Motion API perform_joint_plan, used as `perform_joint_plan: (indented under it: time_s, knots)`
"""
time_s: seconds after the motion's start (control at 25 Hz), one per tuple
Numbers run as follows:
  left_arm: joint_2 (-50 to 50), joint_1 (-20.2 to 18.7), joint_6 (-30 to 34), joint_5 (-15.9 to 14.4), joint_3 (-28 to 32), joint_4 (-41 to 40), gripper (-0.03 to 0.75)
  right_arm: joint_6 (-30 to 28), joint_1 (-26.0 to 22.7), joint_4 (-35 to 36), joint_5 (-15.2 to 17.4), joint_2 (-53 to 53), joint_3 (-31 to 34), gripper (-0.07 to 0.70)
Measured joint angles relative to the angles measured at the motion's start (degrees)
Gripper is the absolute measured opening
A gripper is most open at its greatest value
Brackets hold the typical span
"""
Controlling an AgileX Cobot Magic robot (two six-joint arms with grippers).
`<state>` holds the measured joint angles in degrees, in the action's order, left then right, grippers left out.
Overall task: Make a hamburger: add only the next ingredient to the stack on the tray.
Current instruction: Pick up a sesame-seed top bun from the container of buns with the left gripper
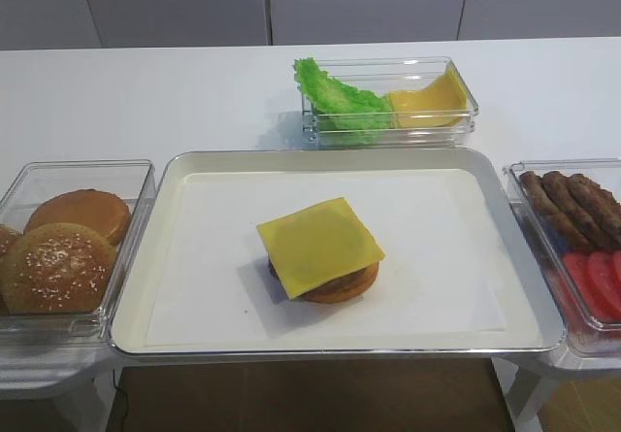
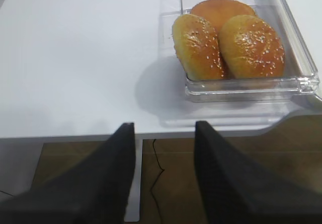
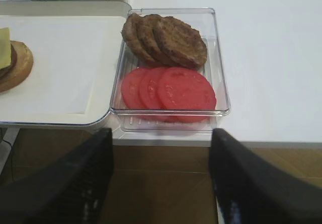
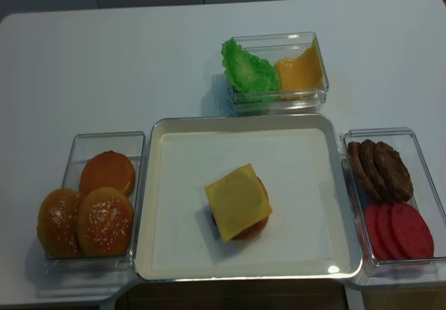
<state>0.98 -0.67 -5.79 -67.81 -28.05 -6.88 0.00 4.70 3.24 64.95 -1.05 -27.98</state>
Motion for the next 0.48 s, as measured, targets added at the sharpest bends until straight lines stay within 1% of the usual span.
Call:
perform_joint_plan:
  time_s: [0.48]
  knots:
    - [0.0,0.0,0.0,0.0,0.0,0.0,0.293,0.0,0.0,0.0,0.0,0.0,0.0,0.47]
